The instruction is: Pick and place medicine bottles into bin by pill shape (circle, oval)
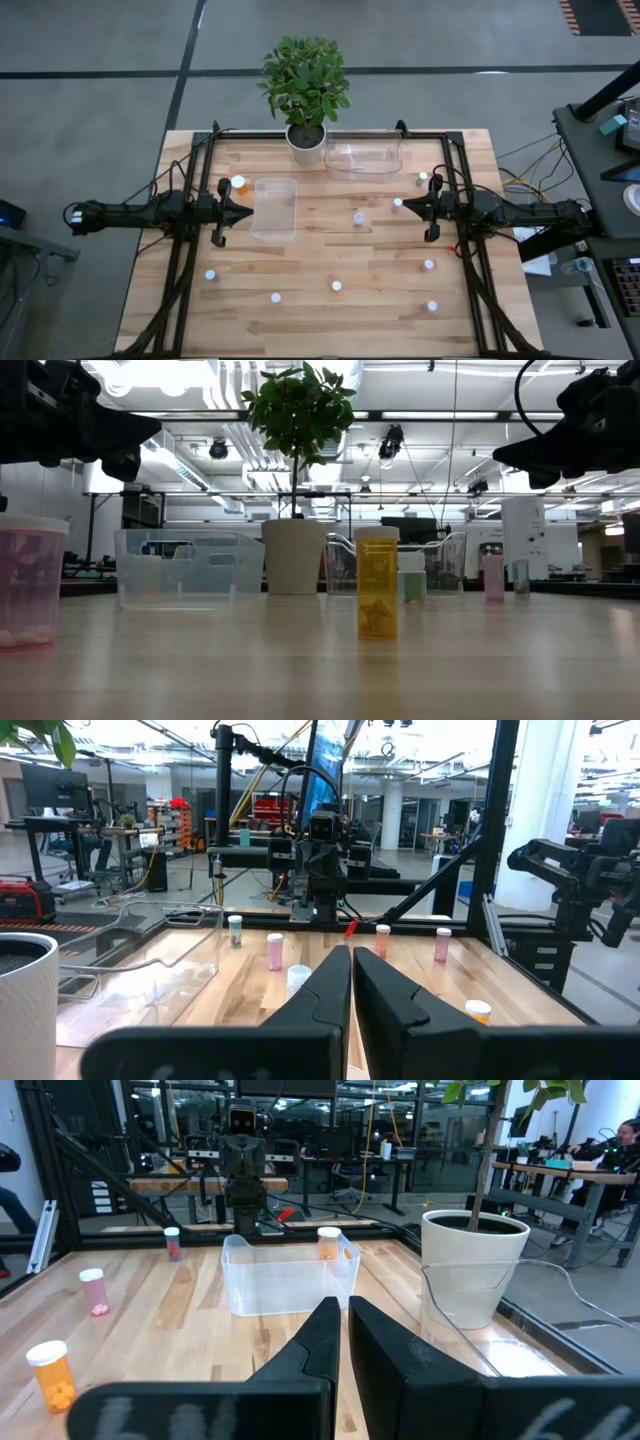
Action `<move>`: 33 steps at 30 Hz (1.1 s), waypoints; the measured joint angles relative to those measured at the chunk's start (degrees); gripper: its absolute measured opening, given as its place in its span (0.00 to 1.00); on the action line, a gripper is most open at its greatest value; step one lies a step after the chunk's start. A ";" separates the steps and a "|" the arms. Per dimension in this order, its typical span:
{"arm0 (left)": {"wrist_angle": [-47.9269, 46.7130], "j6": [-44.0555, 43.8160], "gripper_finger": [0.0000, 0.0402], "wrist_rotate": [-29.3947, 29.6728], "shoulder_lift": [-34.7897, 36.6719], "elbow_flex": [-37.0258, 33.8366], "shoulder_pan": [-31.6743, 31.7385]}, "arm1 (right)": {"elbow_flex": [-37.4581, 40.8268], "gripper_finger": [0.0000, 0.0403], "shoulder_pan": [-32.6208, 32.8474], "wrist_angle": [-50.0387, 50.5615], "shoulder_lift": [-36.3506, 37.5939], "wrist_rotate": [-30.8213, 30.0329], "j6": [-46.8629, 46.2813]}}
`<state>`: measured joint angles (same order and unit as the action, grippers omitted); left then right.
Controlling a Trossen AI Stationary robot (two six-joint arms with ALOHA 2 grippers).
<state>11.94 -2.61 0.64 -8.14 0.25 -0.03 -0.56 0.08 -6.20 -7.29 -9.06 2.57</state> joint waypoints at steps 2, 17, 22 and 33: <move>0.00 0.00 0.00 0.00 0.02 0.00 0.00 | 0.00 0.04 0.02 -0.02 0.00 -0.02 0.84; 17.08 -19.52 0.00 -1.62 -0.60 0.00 -0.09 | 0.00 0.04 -0.22 0.04 -0.28 -2.39 -29.45; 23.76 -19.54 0.00 -1.62 -0.31 -0.02 -0.09 | 0.00 0.04 -0.22 -0.06 -0.28 -2.58 -26.52; 26.80 -19.58 0.00 1.37 -0.67 0.00 -0.10 | 0.00 0.04 -0.26 -3.38 -0.49 -10.09 -18.02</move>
<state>38.74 -22.20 2.01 -8.81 0.25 -0.13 -0.56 -0.18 -9.57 -7.78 -19.15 -15.45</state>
